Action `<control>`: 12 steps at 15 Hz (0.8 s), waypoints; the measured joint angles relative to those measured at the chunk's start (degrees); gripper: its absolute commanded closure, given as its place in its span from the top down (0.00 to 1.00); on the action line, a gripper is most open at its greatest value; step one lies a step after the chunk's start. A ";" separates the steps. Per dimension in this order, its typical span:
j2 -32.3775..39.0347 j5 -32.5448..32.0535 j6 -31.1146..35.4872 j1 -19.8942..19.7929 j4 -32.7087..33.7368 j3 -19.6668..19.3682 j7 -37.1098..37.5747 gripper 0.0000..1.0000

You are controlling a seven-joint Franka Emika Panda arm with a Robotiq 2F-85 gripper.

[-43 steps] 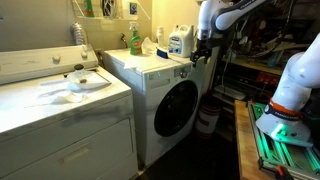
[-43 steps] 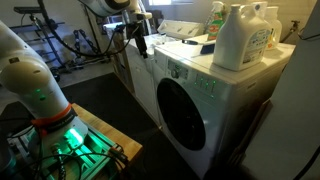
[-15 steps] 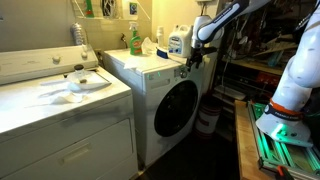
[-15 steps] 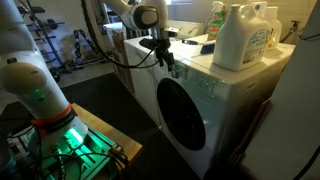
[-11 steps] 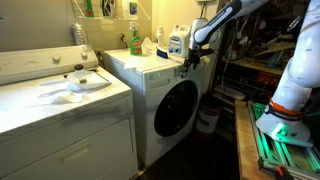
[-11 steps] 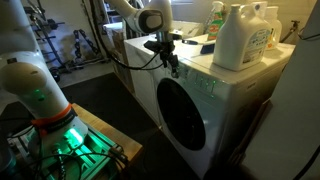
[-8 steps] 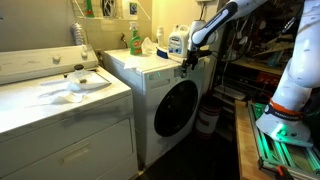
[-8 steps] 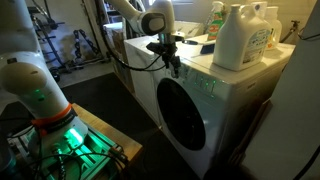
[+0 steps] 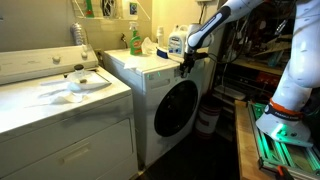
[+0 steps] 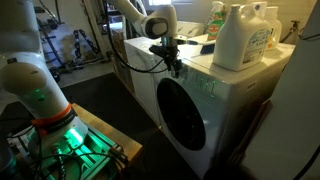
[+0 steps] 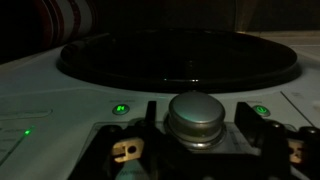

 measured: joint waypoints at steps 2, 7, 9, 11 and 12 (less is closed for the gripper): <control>0.76 0.56 0.00 0.00 0.68 0.02 -0.18 0.35; 1.11 3.34 -0.05 -0.41 0.94 0.02 -1.92 0.31; 1.05 7.64 -0.06 -1.37 0.82 0.29 -5.75 0.31; 0.99 14.45 -0.12 -3.31 0.57 1.10 -11.95 0.31; 0.98 18.43 -0.45 -4.59 0.50 1.67 -15.59 0.31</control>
